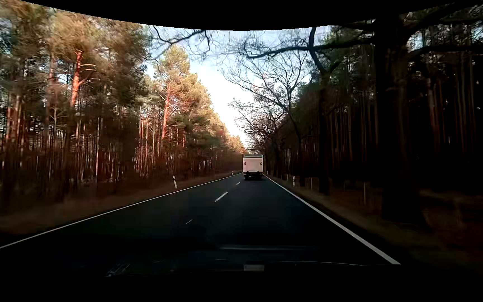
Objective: Follow the waypoints while adhering to traffic rules and regulations
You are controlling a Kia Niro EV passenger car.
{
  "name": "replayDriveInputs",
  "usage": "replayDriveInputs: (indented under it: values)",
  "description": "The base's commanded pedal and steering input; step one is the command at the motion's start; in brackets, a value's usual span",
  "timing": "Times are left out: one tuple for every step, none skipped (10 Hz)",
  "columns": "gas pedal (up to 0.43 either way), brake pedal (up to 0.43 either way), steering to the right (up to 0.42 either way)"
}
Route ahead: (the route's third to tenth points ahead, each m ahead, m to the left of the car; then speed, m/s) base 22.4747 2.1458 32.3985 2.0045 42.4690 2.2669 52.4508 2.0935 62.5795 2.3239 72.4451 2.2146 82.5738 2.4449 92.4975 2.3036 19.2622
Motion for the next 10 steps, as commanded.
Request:
replayDriveInputs:
  values:
    - [0.138, 0.000, 0.000]
    - [0.138, 0.000, 0.000]
    - [0.138, 0.000, 0.000]
    - [0.138, 0.000, 0.000]
    - [0.138, 0.000, 0.000]
    - [0.138, 0.000, 0.000]
    - [0.138, 0.000, 0.000]
    - [0.138, 0.000, 0.000]
    - [0.138, 0.000, 0.000]
    - [0.138, 0.000, 0.000]
